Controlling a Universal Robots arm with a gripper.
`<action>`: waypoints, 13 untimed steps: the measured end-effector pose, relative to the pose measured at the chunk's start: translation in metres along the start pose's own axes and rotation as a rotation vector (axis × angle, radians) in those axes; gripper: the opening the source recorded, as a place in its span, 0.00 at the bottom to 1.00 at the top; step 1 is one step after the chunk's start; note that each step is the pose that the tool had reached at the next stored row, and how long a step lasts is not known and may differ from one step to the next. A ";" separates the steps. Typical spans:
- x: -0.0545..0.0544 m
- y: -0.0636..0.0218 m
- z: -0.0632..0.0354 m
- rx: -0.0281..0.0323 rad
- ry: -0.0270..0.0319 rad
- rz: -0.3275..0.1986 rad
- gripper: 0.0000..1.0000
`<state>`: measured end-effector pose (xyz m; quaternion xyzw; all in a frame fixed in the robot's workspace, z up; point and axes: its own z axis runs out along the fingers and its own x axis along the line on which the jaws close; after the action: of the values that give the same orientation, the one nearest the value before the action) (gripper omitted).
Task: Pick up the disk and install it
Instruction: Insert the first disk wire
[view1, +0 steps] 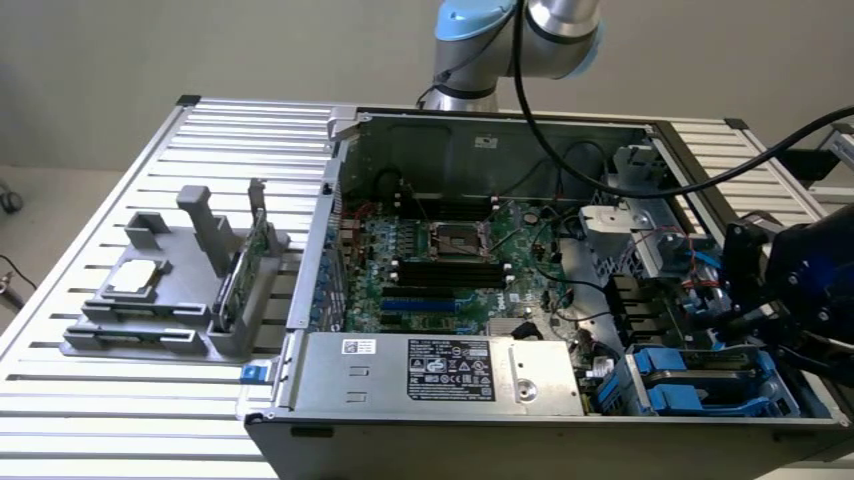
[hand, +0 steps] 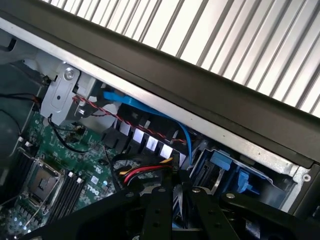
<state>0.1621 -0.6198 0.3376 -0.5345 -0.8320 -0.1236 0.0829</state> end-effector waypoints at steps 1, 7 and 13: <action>0.000 -0.0001 0.0000 0.0025 0.0012 0.010 0.17; 0.000 0.0001 0.0000 0.0075 0.0040 0.075 0.17; 0.000 0.0000 0.0000 0.0030 0.0015 0.099 0.17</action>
<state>0.1621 -0.6198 0.3376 -0.5748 -0.8046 -0.1185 0.0903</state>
